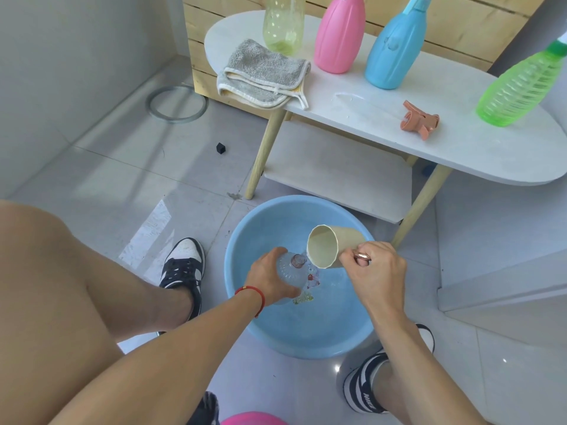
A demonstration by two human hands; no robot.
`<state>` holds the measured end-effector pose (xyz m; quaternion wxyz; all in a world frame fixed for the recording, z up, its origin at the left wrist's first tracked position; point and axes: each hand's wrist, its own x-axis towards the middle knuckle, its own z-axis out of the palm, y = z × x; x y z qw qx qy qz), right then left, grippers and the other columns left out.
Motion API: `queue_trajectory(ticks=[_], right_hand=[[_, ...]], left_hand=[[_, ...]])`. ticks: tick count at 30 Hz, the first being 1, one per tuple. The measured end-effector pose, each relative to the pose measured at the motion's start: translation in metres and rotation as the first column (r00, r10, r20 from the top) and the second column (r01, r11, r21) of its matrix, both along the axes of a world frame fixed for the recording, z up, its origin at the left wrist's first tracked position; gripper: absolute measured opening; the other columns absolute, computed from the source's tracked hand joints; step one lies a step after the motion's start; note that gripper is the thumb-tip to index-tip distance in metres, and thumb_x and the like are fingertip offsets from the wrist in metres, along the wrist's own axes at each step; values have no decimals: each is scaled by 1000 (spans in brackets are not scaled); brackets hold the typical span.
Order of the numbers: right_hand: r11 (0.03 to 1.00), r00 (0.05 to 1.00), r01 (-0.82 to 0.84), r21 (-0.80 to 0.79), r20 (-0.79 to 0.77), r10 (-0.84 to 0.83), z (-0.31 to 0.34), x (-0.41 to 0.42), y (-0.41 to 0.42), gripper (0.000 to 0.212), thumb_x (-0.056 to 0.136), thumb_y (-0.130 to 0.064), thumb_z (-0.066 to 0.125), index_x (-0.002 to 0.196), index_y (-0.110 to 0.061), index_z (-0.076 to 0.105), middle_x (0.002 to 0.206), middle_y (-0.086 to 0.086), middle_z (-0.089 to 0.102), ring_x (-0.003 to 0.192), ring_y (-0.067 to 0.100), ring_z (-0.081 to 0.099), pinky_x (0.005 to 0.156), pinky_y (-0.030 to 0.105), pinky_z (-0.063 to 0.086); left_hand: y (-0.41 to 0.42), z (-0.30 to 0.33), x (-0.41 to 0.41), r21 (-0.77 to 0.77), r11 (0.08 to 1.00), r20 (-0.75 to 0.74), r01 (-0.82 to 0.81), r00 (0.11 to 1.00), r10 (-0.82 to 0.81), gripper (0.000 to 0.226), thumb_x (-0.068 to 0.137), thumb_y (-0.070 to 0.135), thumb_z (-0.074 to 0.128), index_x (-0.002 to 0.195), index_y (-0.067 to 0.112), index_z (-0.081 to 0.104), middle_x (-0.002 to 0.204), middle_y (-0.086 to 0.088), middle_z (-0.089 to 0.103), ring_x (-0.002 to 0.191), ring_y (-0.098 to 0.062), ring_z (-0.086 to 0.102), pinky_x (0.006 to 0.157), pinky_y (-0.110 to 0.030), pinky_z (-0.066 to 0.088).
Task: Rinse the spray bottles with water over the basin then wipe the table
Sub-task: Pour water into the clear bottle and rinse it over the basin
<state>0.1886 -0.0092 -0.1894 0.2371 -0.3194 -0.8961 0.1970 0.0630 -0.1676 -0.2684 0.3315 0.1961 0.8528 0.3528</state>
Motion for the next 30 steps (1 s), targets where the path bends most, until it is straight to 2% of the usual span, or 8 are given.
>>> queue_trajectory(ticks=[7, 13, 18, 30], right_hand=[[999, 1000, -1, 39, -6, 1, -2, 1, 2, 45, 74, -4, 76, 50, -5, 37, 54, 7, 55, 67, 29, 54, 59, 39, 42], [998, 1000, -8, 56, -24, 9, -2, 1, 3, 43, 74, -3, 76, 51, -4, 40, 55, 7, 56, 69, 28, 55, 61, 37, 40], [995, 997, -37, 89, -68, 43, -1, 0, 4, 44, 74, 0, 75, 51, -7, 38, 55, 6, 54, 69, 29, 56, 61, 36, 40], [979, 992, -87, 187, -77, 103, -6, 3, 5, 42, 76, -1, 78, 53, -7, 44, 60, 4, 56, 77, 28, 59, 66, 23, 38]], left_hand=[[0, -2, 0, -24, 1000, -1, 8, 1000, -8, 95, 60, 35, 92, 143, 32, 45, 131, 5, 54, 115, -19, 54, 93, -36, 55], [-1, -4, -1, -37, 999, 5, 18, 1000, -18, 95, 60, 36, 92, 143, 31, 46, 130, 4, 54, 116, -20, 55, 93, -38, 55], [0, -7, 0, -38, 999, -15, 28, 999, -28, 92, 58, 38, 92, 139, 32, 48, 128, 5, 55, 112, -19, 55, 87, -32, 52], [2, -9, 1, -47, 998, 0, 41, 999, -41, 95, 59, 41, 92, 142, 33, 47, 131, 6, 52, 121, -18, 52, 92, -31, 48]])
